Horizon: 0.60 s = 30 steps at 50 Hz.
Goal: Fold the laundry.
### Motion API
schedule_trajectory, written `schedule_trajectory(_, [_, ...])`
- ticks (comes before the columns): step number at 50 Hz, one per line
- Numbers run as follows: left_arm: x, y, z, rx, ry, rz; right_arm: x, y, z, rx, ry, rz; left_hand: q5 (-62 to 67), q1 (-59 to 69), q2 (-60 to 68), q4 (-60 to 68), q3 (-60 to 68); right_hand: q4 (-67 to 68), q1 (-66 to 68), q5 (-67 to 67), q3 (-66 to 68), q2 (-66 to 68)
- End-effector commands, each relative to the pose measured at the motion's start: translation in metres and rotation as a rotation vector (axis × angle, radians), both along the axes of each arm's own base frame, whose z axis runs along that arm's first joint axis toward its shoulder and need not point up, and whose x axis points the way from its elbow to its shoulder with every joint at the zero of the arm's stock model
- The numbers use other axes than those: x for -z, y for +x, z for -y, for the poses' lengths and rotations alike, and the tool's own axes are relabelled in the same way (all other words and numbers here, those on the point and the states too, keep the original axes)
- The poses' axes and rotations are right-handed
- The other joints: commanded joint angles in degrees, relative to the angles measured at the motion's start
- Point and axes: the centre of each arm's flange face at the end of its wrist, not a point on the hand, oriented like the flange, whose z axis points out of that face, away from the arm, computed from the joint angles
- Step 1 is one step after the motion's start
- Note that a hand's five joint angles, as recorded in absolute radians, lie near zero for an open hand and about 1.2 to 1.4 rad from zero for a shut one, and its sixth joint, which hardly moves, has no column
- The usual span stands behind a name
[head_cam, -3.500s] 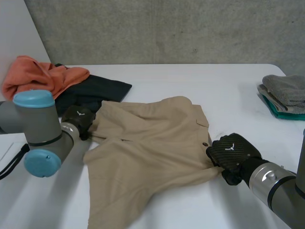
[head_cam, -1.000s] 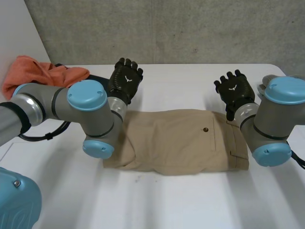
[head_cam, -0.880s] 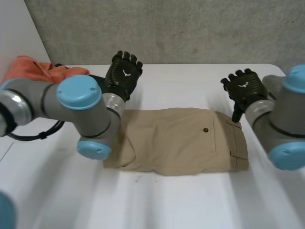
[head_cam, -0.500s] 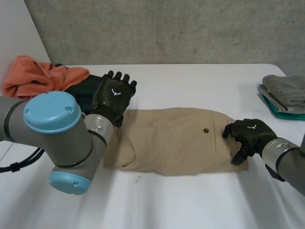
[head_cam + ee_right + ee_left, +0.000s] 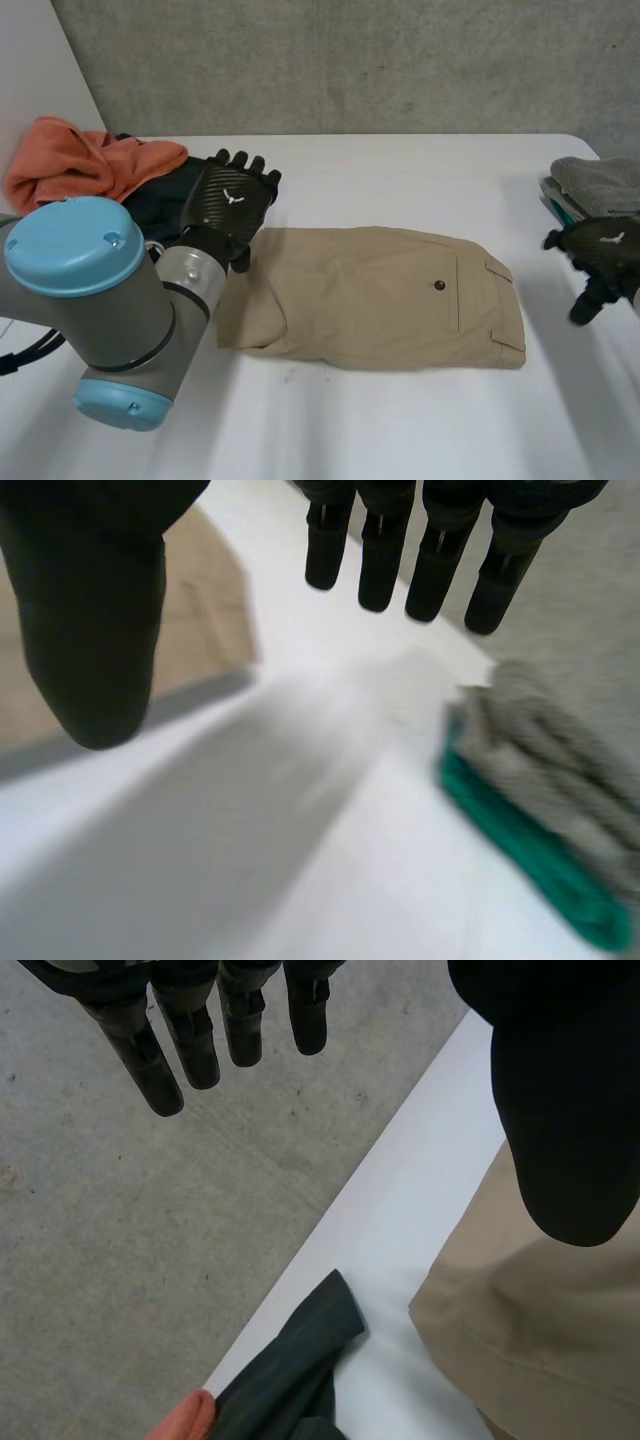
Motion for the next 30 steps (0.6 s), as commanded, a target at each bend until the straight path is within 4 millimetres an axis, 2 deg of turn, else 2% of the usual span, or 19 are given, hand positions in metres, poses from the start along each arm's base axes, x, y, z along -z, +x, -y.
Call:
schedule_trajectory(1, [-0.008,0.003,-0.007,0.008,0.029,-0.078,0.014,0.020,-0.028,-0.008,0.161,0.175,-2.9,-0.8,-1.8,-1.5,-2.1,-2.1,-1.2,-1.1,-2.2,-1.5])
schedule_trajectory(4, [-0.012,0.004,-0.009,0.009,0.050,-0.137,0.022,0.023,-0.036,-0.004,0.208,0.241,-2.9,-0.8,-1.8,-1.5,-2.1,-1.7,-0.9,-0.8,-1.8,-1.1])
schedule_trajectory(10, [-0.020,0.004,-0.010,0.021,0.069,-0.213,0.034,0.028,-0.035,-0.030,0.184,0.274,-2.9,-0.8,-1.8,-1.5,-2.1,-0.2,0.6,0.7,-0.3,0.4])
schedule_trajectory(13, [-0.019,0.004,-0.011,0.024,0.076,-0.219,0.046,0.037,-0.036,-0.061,0.211,0.266,-2.9,-0.8,-1.8,-1.5,-2.1,0.5,1.3,1.4,0.3,1.0])
schedule_trajectory(24, [-0.014,0.005,-0.011,0.020,0.088,-0.212,0.066,0.049,-0.027,-0.097,0.213,0.261,-2.9,-0.8,-1.8,-1.5,-2.1,7.5,8.3,8.5,7.4,8.1])
schedule_trajectory(26, [-0.014,0.005,-0.011,0.020,0.089,-0.211,0.068,0.053,-0.025,-0.111,0.199,0.259,-2.9,-0.8,-1.8,-1.5,-2.1,18.4,19.2,19.3,18.3,19.0])
schedule_trajectory(27, [-0.014,0.005,-0.011,0.020,0.089,-0.211,0.068,0.053,-0.025,-0.113,0.192,0.257,-2.9,-0.8,-1.8,-1.5,-2.1,28.3,29.1,29.2,28.2,28.9])
schedule_trajectory(28, [-0.014,0.005,-0.011,0.020,0.089,-0.211,0.068,0.052,-0.021,-0.101,0.172,0.254,-2.9,-0.8,-1.8,-1.5,-2.1,57.0,57.8,57.9,56.8,57.6])
schedule_trajectory(30, [-0.014,0.005,-0.011,0.020,0.089,-0.211,0.066,0.049,-0.016,-0.077,0.139,0.243,-2.9,-0.8,-1.8,-1.5,-2.1,57.3,58.1,58.2,57.1,57.8])
